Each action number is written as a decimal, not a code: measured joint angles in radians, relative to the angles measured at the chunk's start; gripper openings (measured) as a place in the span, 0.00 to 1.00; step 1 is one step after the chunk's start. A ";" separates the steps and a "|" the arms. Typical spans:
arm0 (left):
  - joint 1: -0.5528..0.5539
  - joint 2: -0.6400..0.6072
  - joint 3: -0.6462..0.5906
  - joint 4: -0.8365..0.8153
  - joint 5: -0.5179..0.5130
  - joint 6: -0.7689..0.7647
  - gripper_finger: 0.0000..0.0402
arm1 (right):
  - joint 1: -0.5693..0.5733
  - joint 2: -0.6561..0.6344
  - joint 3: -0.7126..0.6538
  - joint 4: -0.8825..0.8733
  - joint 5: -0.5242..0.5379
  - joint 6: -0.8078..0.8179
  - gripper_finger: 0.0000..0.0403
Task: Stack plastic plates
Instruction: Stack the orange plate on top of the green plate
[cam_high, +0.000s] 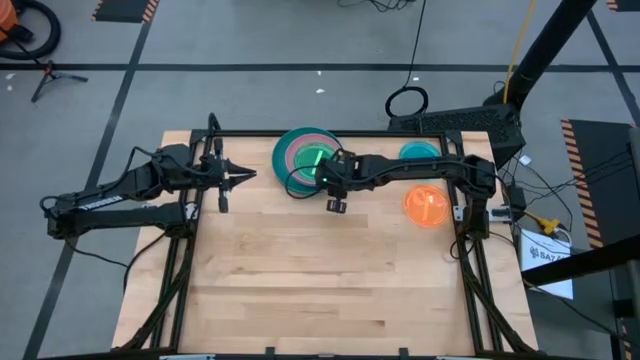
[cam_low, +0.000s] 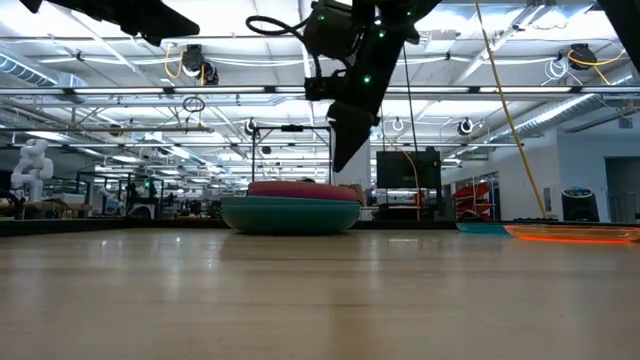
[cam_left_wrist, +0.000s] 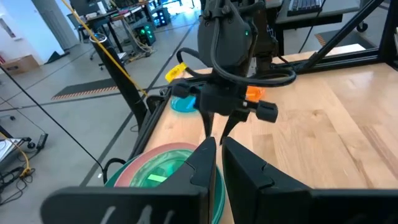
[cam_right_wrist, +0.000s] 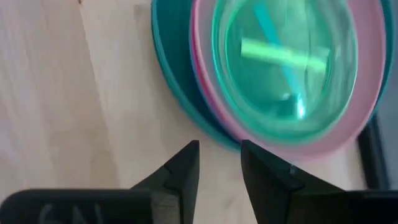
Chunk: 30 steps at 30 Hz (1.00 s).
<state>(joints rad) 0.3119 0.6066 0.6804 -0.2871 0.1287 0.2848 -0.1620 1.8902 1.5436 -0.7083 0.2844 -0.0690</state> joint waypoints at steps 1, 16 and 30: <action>0.000 0.000 0.000 0.000 0.000 0.000 0.09 | 0.002 -0.003 0.000 -0.025 -0.001 0.036 0.28; 0.000 0.000 0.000 0.000 0.000 -0.001 0.09 | 0.029 -0.066 0.000 -0.493 -0.182 0.622 0.26; 0.000 0.000 0.000 0.000 0.000 -0.009 0.09 | 0.084 -0.066 -0.001 -0.688 -0.040 0.745 0.27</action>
<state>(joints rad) 0.3115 0.6067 0.6804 -0.2874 0.1287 0.2756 -0.0778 1.8240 1.5428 -1.3960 0.2446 0.6759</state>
